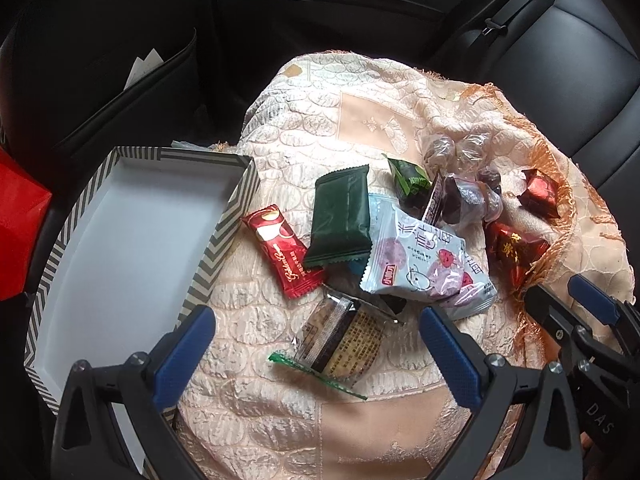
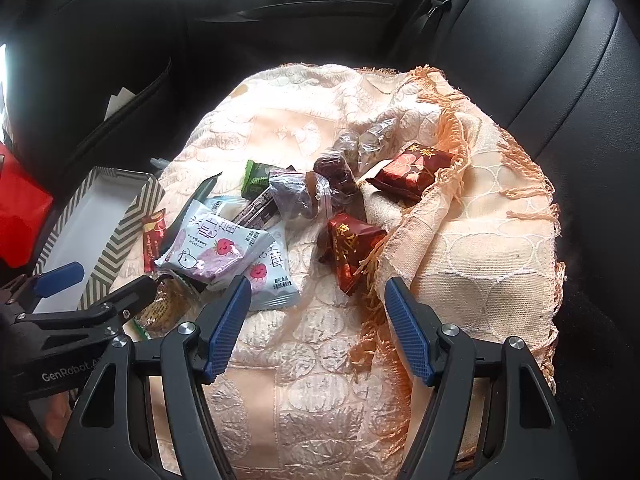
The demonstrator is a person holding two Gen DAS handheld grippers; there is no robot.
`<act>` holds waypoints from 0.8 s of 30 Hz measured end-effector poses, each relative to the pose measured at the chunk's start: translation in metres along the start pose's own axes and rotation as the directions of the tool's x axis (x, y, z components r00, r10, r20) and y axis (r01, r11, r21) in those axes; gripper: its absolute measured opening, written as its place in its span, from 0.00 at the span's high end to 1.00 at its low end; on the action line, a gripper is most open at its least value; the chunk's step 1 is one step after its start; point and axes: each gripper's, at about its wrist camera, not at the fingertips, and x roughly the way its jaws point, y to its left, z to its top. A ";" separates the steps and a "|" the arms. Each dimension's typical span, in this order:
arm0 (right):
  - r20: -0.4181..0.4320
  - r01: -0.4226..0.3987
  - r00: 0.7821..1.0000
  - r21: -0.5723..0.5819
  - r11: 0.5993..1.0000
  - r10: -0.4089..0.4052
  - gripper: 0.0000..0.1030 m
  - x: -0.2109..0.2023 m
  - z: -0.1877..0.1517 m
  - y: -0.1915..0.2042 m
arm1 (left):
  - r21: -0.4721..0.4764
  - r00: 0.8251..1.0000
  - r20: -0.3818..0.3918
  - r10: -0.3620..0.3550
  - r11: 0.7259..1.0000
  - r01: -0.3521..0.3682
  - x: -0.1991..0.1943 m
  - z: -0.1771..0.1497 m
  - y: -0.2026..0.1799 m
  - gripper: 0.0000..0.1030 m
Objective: Organize snacks
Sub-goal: 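Reach the left gripper toward the pink strawberry cake pack and grasp it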
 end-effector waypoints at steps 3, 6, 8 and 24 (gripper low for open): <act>0.005 -0.008 1.000 0.020 1.000 0.008 0.32 -0.001 0.000 -0.005 | 0.015 1.000 -0.023 -0.004 1.000 0.004 0.008 0.007 -0.004 0.00; 0.001 -0.013 1.000 0.033 0.999 0.013 0.32 0.000 0.000 -0.008 | 0.042 0.999 -0.046 -0.006 0.999 0.008 0.014 0.011 -0.013 0.00; -0.001 -0.016 1.000 0.035 0.999 0.016 0.32 0.000 0.000 -0.009 | 0.059 0.999 -0.049 -0.006 0.998 0.009 0.017 0.014 -0.019 0.00; 0.003 -0.031 1.000 0.085 0.996 0.031 0.32 -0.005 -0.002 -0.022 | 0.120 0.989 -0.130 -0.067 0.989 0.083 0.050 0.027 -0.051 0.00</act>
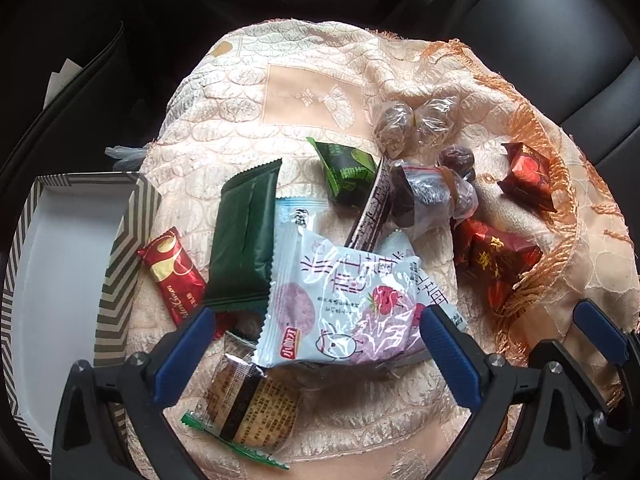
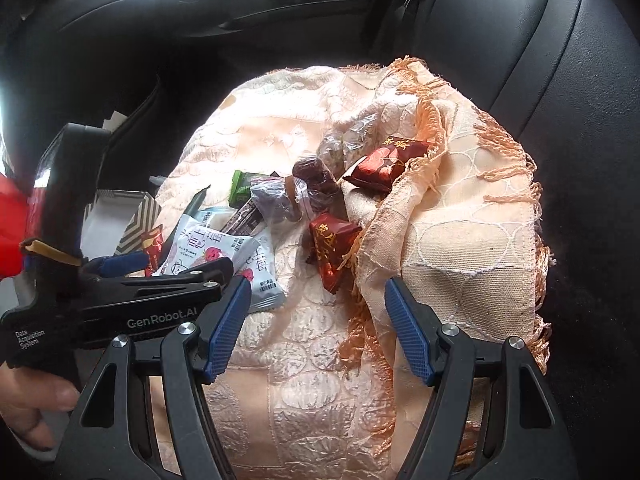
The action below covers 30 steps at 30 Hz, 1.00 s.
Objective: Organize snacks
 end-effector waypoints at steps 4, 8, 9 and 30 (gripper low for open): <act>0.008 0.003 1.000 0.007 1.000 -0.003 0.32 -0.002 0.000 -0.002 | 0.002 1.000 -0.005 -0.002 1.000 0.002 0.002 0.000 -0.001 0.01; 0.006 -0.002 1.000 0.011 1.000 0.002 0.32 -0.001 0.000 -0.002 | 0.001 1.000 -0.014 -0.007 1.000 0.007 0.007 0.001 0.001 0.19; 0.003 0.003 1.000 0.006 1.000 -0.003 0.32 0.000 0.000 -0.001 | 0.000 1.000 -0.016 -0.014 1.000 0.014 0.007 0.001 0.001 0.23; -0.228 -0.073 0.974 -0.261 0.963 0.012 0.32 0.070 0.016 0.062 | -0.089 0.997 0.079 0.016 0.996 -0.009 -0.044 -0.024 0.059 0.49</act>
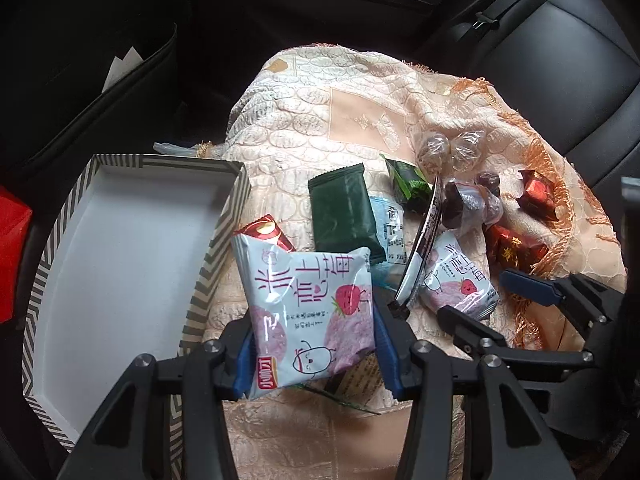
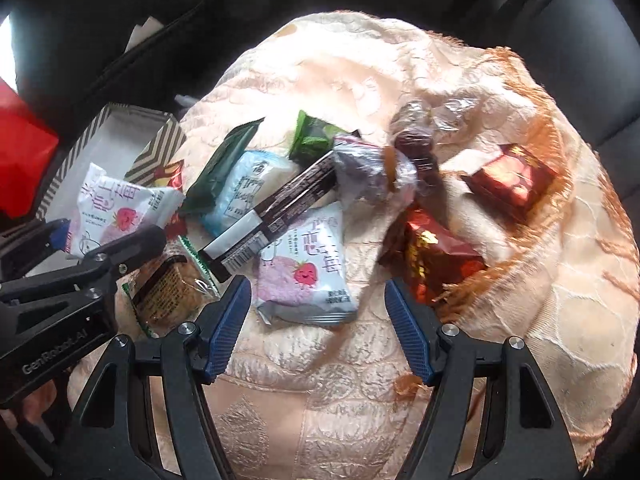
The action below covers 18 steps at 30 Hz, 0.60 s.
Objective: Organize snacks
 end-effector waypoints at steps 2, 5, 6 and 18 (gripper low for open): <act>-0.030 0.015 0.999 -0.046 0.999 -0.016 0.32 0.011 0.004 0.008 | -0.008 1.000 -0.003 -0.006 1.000 0.006 -0.001 -0.001 0.002 0.49; -0.060 0.061 0.996 -0.075 0.995 -0.065 0.32 0.024 0.010 0.010 | -0.007 1.000 -0.007 -0.006 1.000 0.006 -0.001 -0.004 0.001 0.49; -0.063 0.054 0.996 -0.069 0.996 -0.059 0.32 0.026 0.011 0.007 | -0.010 1.000 -0.013 -0.009 1.000 0.009 0.000 -0.005 0.001 0.49; -0.030 -0.029 0.999 0.007 1.000 0.029 0.51 -0.007 -0.020 -0.007 | -0.028 1.000 -0.006 -0.030 0.999 0.029 -0.011 -0.016 0.008 0.49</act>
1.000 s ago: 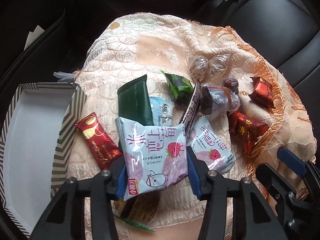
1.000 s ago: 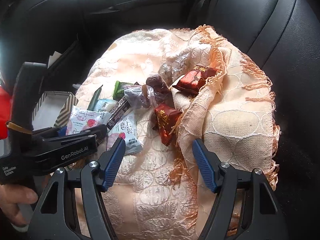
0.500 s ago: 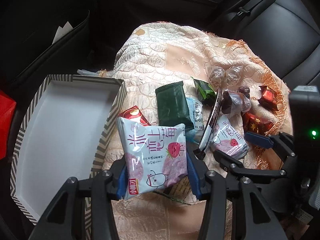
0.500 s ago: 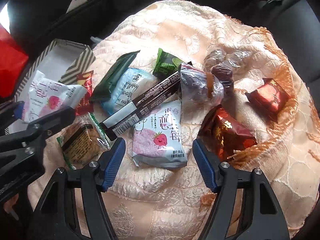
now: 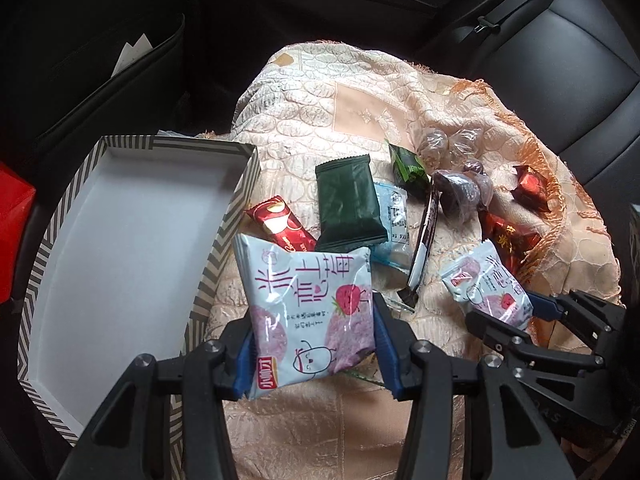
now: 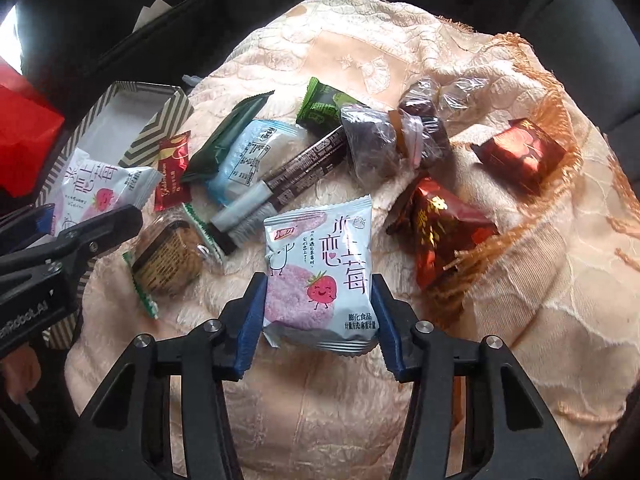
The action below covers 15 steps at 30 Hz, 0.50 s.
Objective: Organize snacks
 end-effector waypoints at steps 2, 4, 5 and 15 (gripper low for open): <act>0.009 -0.020 1.000 0.014 1.000 0.019 0.51 -0.011 -0.009 -0.001 | -0.003 1.000 0.007 -0.002 1.000 0.002 -0.004 -0.001 0.002 0.49; 0.018 -0.041 0.999 0.026 0.999 0.040 0.51 -0.020 -0.015 -0.001 | -0.008 1.000 0.015 -0.002 1.000 0.002 -0.008 -0.001 0.004 0.49; 0.026 -0.052 0.998 0.029 0.998 0.051 0.51 -0.025 -0.018 0.000 | -0.010 1.000 0.020 -0.003 1.000 0.003 -0.011 0.000 0.006 0.49; 0.082 -0.119 0.989 -0.063 0.991 0.124 0.52 -0.051 -0.002 0.048 | -0.034 0.997 0.062 0.039 0.999 -0.037 -0.031 0.009 0.030 0.49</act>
